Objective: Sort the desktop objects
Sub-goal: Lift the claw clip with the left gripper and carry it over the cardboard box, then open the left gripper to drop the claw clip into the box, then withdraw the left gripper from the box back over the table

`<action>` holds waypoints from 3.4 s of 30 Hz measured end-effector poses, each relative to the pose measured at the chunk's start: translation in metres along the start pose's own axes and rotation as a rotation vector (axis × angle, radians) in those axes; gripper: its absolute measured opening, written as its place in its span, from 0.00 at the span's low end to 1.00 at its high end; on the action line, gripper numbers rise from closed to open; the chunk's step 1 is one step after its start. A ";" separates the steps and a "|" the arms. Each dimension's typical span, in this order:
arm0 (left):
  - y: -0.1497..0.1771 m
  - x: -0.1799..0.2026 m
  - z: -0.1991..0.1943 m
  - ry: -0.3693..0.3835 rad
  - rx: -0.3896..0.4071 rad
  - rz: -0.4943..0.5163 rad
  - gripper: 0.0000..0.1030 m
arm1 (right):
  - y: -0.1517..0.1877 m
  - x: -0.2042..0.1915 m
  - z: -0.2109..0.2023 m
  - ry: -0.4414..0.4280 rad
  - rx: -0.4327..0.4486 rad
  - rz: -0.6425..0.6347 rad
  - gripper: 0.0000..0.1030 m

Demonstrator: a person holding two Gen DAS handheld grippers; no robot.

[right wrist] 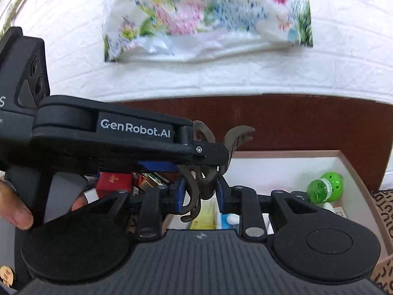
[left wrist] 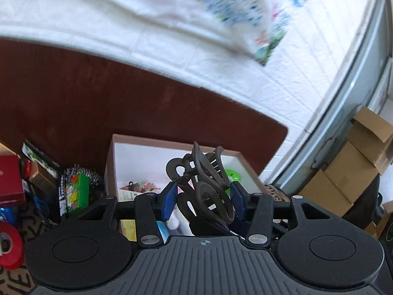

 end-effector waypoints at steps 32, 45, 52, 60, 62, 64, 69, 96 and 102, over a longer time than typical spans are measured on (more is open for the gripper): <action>0.018 -0.015 0.033 -0.065 -0.052 0.096 1.00 | 0.037 0.029 0.040 0.163 -0.133 -0.072 0.99; 0.024 0.006 -0.007 -0.087 -0.033 0.197 1.00 | 0.027 0.020 0.015 0.200 -0.143 -0.048 1.00; 0.023 0.016 -0.043 -0.093 0.014 0.237 1.00 | 0.023 0.008 -0.005 0.229 -0.146 -0.036 1.00; 0.033 0.015 -0.102 -0.170 0.059 0.298 1.00 | 0.029 -0.018 -0.031 0.279 -0.185 -0.010 1.00; 0.039 0.011 -0.119 -0.196 0.067 0.294 1.00 | 0.032 -0.026 -0.039 0.294 -0.190 -0.005 1.00; 0.042 0.006 -0.135 -0.220 0.075 0.278 1.00 | 0.034 -0.034 -0.045 0.300 -0.195 -0.013 1.00; 0.048 -0.004 -0.171 -0.285 0.099 0.255 1.00 | 0.039 -0.056 -0.061 0.317 -0.200 -0.010 1.00; 0.077 -0.068 -0.273 -0.494 0.094 0.168 1.00 | 0.088 -0.157 -0.072 0.246 -0.320 0.051 1.00; 0.078 -0.075 -0.272 -0.498 0.085 0.151 1.00 | 0.089 -0.163 -0.067 0.238 -0.328 0.040 1.00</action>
Point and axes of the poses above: each gripper's, at about its wrist camera, not at the fingertips, and z roughly the way its jaws point, x to its right, y to its underside, the point moved 1 cm from there along z, roughly the way its jaws point, and after that the axes turned 15 degrees about x, right-handed, at the moved point
